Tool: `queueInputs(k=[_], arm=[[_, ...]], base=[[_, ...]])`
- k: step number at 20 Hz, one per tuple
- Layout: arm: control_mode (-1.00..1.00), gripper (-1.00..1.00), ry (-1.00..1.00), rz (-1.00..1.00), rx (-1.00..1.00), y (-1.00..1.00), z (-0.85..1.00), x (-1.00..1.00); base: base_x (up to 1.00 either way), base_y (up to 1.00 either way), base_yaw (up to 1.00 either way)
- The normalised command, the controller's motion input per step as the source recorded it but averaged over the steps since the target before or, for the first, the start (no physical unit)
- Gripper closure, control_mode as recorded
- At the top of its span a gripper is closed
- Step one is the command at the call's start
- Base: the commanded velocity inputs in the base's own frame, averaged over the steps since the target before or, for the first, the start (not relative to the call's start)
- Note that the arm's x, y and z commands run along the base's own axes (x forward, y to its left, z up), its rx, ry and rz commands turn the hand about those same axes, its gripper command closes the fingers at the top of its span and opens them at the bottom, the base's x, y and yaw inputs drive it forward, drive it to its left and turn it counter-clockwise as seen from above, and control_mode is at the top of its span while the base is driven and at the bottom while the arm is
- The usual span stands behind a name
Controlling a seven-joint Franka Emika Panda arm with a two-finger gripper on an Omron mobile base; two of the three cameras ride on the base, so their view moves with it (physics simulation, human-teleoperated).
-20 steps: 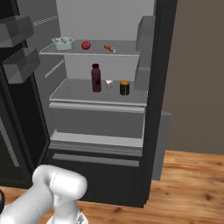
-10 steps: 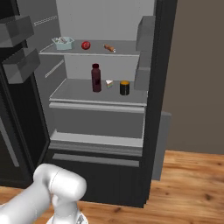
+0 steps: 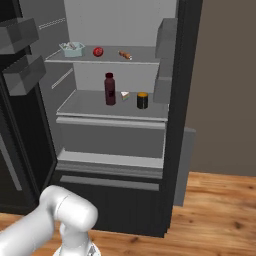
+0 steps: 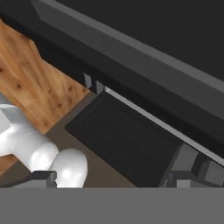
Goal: Place the tupperware on the top shelf of the fridge. Make space for the tupperware among the existing items by rearranging them on the shelves if needed. Close the fridge door when finished.
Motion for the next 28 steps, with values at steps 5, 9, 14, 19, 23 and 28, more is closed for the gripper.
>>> queueInputs(k=[5,9,14,19,23,28], arm=[[-1.00,-1.00,0.00,-0.06,-0.05,0.04,-0.20,0.39],[-1.00,-1.00,0.00,-0.05,-0.03,0.00,-0.07,0.36],[-1.00,-1.00,0.00,-0.05,-0.02,0.00,-0.07,0.34],[-1.00,-1.00,0.00,-0.05,-0.01,0.00,-0.08,0.30],[-1.00,-1.00,-0.01,-0.04,-0.01,0.02,-0.18,0.21],[-1.00,-1.00,-0.04,-0.03,-0.01,0.13,-0.15,0.20]], base=[[0.00,0.00,0.00],[0.00,0.00,0.00],[0.00,0.00,0.00],[0.00,0.00,0.00],[0.00,0.00,0.00],[0.00,0.00,0.00]])
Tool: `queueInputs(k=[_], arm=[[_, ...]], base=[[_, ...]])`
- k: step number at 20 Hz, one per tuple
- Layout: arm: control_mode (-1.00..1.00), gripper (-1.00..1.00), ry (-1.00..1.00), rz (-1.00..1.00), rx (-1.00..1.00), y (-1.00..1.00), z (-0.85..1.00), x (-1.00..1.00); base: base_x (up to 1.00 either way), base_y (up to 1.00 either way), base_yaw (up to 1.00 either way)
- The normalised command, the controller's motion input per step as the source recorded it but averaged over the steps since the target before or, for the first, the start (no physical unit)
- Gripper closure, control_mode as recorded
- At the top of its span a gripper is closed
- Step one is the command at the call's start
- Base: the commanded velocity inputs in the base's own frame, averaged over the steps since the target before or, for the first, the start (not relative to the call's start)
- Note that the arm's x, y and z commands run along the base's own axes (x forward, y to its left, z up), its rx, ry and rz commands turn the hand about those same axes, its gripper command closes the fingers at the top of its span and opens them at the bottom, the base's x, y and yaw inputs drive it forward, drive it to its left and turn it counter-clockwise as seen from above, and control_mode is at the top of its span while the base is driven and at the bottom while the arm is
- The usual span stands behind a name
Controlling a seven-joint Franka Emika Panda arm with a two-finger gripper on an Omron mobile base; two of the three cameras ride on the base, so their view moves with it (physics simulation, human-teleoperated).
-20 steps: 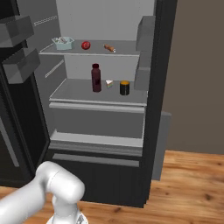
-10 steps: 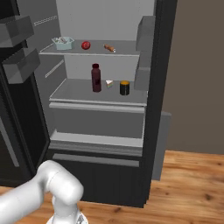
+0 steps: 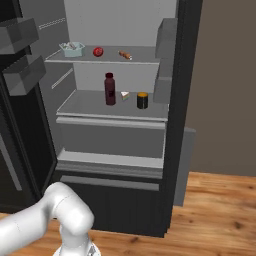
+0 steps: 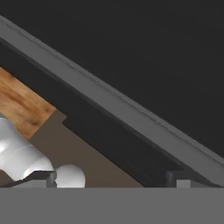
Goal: Place the tupperware on the top shelf of the fridge. Make space for the tupperware among the existing items by rearranging them on the shelves if needed. Close the fridge door when finished.
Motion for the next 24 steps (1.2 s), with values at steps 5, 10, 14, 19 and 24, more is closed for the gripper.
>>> queueInputs(k=[5,10,14,19,24], arm=[[-1.00,-1.00,-0.05,-0.03,-0.01,0.17,-0.15,0.19],[-1.00,-1.00,-0.05,-0.03,0.00,0.14,-0.08,0.19],[-1.00,-1.00,-0.06,-0.04,0.00,0.09,-0.01,0.22],[-1.00,-1.00,-0.04,-0.04,0.00,0.07,-0.01,0.26],[-1.00,-1.00,-0.04,-0.04,0.00,0.07,-0.07,0.26]], base=[[0.00,0.00,0.00],[0.00,0.00,0.00],[0.00,0.00,0.00],[0.00,0.00,0.00],[0.00,0.00,0.00]])
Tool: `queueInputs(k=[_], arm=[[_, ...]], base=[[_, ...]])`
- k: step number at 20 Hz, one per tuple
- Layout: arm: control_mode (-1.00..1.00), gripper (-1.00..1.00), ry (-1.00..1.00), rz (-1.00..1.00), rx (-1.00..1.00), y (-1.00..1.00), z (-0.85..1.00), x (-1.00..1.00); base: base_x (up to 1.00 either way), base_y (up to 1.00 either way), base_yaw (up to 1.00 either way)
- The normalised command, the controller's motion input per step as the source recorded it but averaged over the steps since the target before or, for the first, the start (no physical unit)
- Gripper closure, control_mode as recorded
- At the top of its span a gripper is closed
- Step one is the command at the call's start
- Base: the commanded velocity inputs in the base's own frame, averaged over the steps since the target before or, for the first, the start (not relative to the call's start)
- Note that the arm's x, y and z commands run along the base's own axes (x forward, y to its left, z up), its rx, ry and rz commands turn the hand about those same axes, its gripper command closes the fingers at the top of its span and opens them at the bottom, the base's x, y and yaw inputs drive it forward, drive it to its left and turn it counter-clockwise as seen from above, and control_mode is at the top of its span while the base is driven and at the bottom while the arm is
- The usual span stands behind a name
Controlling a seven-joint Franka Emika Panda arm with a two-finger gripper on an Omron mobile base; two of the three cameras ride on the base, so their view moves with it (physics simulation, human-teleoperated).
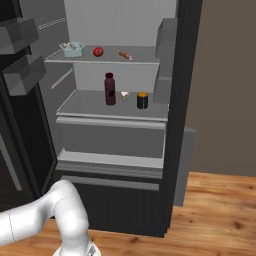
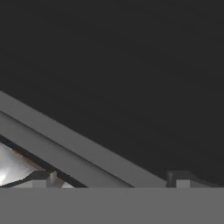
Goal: Place the tupperware on the top shelf of the fridge. Make space for the tupperware among the existing items by rearranging them on the shelves if needed. Close the fridge door when finished.
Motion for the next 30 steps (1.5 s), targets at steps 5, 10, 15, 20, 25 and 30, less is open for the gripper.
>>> queueInputs(k=[5,10,15,20,25,30], arm=[[-1.00,-1.00,-0.04,-0.09,0.00,0.01,-0.05,0.19],[-1.00,-1.00,-0.03,-0.14,0.00,-0.09,-0.04,0.20],[-1.00,-1.00,0.00,-0.11,0.00,-0.31,-0.02,0.25],[-1.00,-1.00,0.00,-0.01,0.00,-0.61,-0.02,0.16],[-1.00,-1.00,-0.01,0.00,0.00,-0.81,-0.13,0.01],[-1.00,-1.00,-0.04,0.00,0.00,-0.92,-0.12,0.00]], base=[[0.00,0.00,0.00],[0.00,0.00,0.00],[0.00,0.00,0.00],[0.00,0.00,0.00],[0.00,0.00,0.00],[0.00,0.00,0.00]])
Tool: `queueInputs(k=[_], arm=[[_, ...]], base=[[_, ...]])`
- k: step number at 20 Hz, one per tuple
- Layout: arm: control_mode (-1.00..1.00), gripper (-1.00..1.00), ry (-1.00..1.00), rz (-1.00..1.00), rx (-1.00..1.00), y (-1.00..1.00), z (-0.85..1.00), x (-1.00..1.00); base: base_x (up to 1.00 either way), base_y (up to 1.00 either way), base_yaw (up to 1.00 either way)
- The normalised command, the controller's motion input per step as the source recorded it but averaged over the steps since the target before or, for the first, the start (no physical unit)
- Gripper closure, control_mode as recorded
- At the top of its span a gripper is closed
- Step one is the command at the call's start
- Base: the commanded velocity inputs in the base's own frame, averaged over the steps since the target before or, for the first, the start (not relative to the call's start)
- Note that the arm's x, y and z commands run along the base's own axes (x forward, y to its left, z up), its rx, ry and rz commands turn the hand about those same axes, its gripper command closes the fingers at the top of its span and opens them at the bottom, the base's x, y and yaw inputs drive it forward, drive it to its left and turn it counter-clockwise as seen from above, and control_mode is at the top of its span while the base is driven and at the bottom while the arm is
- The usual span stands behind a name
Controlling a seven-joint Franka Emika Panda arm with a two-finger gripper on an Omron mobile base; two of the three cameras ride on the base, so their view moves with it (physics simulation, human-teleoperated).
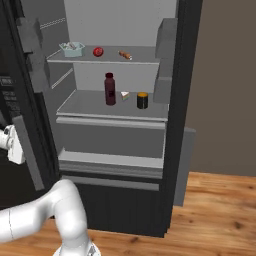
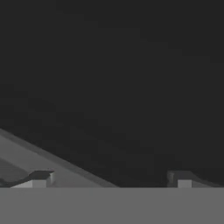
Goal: Place the tupperware on the top shelf of the fridge. Make space for the tupperware among the existing items by rearranging them on the shelves if needed. Close the fridge door when finished.
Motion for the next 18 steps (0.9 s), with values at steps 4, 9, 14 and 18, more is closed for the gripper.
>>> queueInputs(k=[4,9,14,18], arm=[[-1.00,-1.00,-0.03,0.02,0.01,-0.75,0.00,0.13],[-1.00,-1.00,-0.03,0.15,0.04,-0.38,0.03,0.33],[-1.00,-1.00,-0.04,0.22,0.03,-0.24,0.18,0.37],[-1.00,-1.00,-0.08,0.26,0.06,-0.14,0.36,0.42]], base=[[0.00,0.00,0.00],[0.00,0.00,0.00],[0.00,0.00,0.00],[0.00,0.00,0.00]])
